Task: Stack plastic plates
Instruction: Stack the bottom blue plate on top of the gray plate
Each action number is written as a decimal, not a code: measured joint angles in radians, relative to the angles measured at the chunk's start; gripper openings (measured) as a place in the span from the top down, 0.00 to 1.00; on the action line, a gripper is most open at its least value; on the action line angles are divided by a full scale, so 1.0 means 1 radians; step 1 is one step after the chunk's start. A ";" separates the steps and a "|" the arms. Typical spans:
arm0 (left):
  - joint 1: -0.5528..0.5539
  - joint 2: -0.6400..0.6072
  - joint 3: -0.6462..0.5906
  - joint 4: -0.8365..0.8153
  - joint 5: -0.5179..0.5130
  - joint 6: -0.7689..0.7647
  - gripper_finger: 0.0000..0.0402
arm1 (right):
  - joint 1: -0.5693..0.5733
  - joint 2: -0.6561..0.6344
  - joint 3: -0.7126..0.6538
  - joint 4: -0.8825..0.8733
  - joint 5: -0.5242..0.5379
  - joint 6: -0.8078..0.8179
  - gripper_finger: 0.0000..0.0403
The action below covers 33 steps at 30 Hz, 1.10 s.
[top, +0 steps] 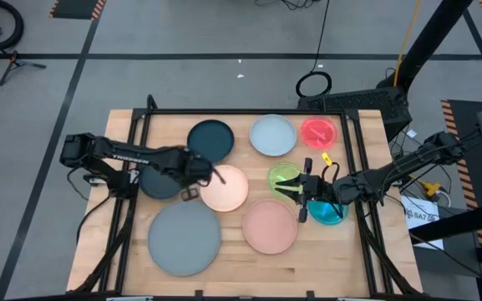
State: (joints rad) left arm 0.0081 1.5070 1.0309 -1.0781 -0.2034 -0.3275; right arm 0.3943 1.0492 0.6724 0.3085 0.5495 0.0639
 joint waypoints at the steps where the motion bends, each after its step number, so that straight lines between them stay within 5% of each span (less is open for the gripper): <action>1: -0.021 -0.002 -0.005 -0.029 -0.012 -0.037 0.83 | 0.000 0.000 0.000 0.000 0.000 0.000 0.85; 11: -0.135 -0.010 -0.137 0.076 -0.060 -0.180 0.83 | 0.000 0.000 0.000 0.001 0.000 0.002 0.85; 33: -0.148 -0.010 -0.334 0.268 -0.095 -0.257 0.83 | 0.000 0.000 0.000 0.000 0.000 0.000 0.85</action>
State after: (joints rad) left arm -0.1399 1.4967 0.6971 -0.8096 -0.2981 -0.5849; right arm 0.3943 1.0492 0.6724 0.3088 0.5497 0.0635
